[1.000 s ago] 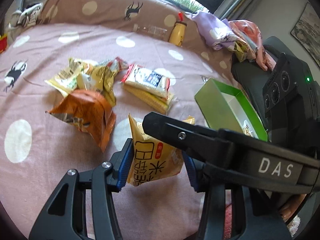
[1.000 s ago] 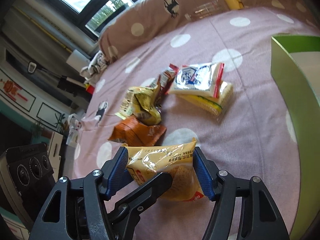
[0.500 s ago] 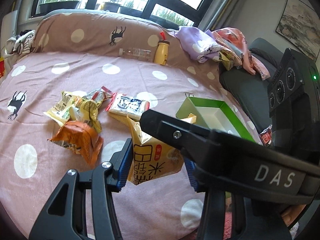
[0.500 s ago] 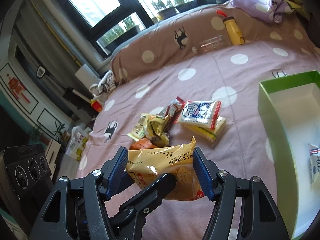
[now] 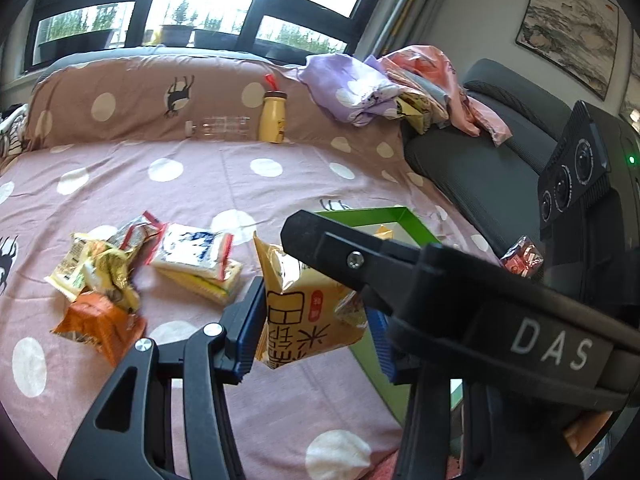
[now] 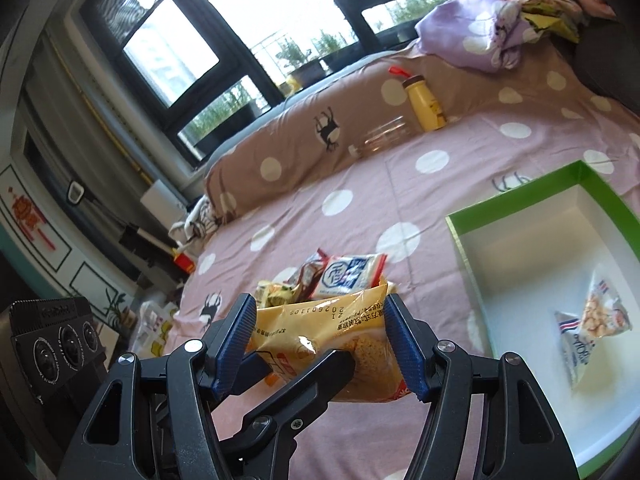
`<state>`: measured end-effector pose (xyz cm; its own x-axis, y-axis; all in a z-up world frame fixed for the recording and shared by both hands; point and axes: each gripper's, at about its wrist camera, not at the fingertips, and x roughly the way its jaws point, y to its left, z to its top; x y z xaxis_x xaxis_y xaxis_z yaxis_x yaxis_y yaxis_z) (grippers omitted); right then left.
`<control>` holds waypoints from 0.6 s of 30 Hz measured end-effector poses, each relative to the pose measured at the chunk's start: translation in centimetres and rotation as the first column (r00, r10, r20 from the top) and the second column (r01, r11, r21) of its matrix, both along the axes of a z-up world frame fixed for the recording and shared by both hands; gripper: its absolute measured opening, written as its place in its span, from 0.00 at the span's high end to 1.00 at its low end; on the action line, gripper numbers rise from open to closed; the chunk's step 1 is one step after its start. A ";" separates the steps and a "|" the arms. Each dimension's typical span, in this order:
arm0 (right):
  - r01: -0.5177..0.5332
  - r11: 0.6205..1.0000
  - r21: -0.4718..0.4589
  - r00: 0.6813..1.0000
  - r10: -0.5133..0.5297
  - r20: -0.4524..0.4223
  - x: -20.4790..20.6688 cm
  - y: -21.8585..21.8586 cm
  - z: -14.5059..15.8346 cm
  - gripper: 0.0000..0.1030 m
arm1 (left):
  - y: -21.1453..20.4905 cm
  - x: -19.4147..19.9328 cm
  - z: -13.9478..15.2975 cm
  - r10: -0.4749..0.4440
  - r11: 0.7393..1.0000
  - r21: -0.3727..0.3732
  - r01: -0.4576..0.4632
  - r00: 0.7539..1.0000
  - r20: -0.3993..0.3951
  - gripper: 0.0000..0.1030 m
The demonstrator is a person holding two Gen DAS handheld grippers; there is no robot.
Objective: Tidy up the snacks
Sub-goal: 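Carry the yellow packet over the green box with the right gripper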
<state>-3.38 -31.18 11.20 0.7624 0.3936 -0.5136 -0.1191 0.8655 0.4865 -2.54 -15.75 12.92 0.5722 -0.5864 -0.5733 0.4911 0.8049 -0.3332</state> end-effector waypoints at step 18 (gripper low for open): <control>0.281 0.950 0.137 0.959 -0.275 -0.063 -0.2 -11.6 -2.2 0.34 | -11.4 2.5 -1.0 -0.234 0.969 0.072 0.236 0.972 -0.031 0.54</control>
